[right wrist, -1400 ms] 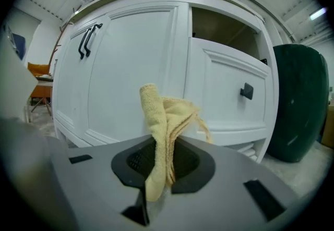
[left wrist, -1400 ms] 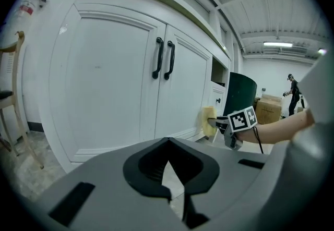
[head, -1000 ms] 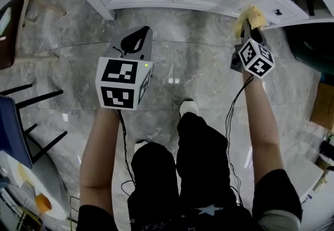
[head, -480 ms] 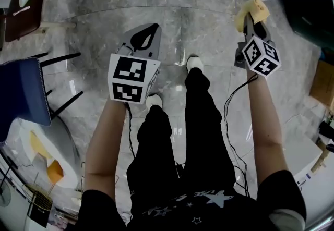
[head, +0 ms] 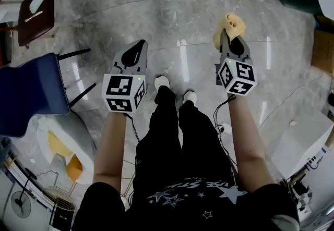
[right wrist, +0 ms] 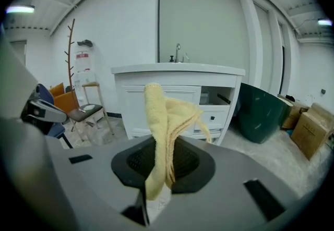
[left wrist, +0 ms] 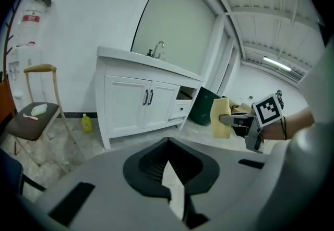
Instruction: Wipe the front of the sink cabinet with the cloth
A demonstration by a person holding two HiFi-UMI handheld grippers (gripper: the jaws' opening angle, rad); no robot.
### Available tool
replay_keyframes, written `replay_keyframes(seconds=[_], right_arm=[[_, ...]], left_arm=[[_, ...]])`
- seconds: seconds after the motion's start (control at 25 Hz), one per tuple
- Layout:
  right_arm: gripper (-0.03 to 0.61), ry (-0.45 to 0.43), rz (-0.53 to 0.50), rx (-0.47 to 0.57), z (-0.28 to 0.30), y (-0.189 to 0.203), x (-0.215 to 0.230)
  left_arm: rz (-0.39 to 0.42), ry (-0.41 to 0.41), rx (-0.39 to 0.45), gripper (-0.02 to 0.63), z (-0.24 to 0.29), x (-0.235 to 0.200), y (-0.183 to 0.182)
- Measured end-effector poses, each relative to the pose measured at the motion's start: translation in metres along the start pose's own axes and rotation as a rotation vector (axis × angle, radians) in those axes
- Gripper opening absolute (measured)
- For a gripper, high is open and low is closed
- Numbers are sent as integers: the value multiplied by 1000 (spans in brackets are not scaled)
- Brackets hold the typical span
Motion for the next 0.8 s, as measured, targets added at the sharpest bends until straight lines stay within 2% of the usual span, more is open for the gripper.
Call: replay_keyframes(seconds=[0.12, 0.2, 0.44, 0.8], right_arm=[[64, -40, -39, -3, -25, 0, -11], [64, -51, -29, 2, -40, -1, -15], [63, 7, 20, 30, -103, -3, -11], [62, 54, 57, 56, -262, 11, -15]], left_arm=[[92, 36, -20, 15, -9, 15, 4], [127, 40, -26, 15, -14, 24, 3], [145, 68, 8, 15, -47, 67, -2], [178, 123, 42, 15, -150, 158, 18]])
Point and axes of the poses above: the fingertips, and each gripper's own axes: z forward along the fingers, x to its right, y out of its underside, the point moved 6 cm from there along -z, backward along the fingers, and after that the axes turned 14 degrees about x, right-handed, at the moved point
